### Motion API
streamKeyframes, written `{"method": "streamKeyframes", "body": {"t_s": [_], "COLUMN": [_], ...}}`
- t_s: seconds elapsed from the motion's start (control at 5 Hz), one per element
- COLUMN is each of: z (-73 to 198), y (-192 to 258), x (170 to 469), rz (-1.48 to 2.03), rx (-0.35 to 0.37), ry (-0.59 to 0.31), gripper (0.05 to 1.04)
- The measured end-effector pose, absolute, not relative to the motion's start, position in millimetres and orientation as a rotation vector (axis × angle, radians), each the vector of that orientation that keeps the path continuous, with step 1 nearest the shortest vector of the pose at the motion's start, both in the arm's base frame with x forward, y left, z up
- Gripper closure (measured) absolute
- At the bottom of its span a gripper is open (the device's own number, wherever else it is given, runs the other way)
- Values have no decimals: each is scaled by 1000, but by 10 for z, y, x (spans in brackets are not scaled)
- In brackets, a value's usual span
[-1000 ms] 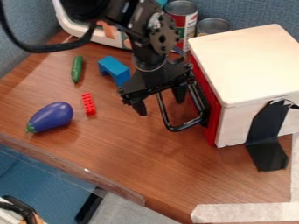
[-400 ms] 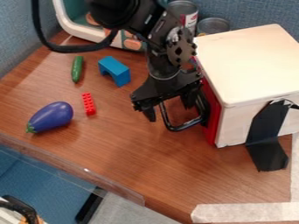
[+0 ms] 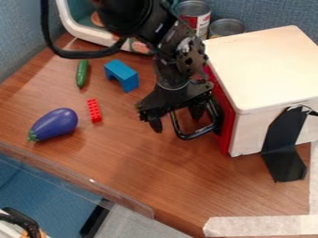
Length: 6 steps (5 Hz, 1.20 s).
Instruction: Opening the drawer
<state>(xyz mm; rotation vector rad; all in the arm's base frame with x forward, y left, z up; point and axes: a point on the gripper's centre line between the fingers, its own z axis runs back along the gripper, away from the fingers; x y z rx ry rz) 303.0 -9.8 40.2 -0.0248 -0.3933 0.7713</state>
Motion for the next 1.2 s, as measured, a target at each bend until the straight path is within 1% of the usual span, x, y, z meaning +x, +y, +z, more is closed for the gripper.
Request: {"method": "streamKeyframes", "body": {"t_s": [0.4, 0.6, 0.8, 1.0, 1.2], "z": [350, 337, 346, 382, 390], "y": [-29, -8, 34, 117, 185], "x": [2941, 2867, 2799, 2724, 2668], "rz": [766, 738, 726, 730, 736], "rx": [25, 51, 75, 83, 85], "ry": [-378, -371, -366, -366, -346], "gripper": [736, 923, 960, 961, 962]}}
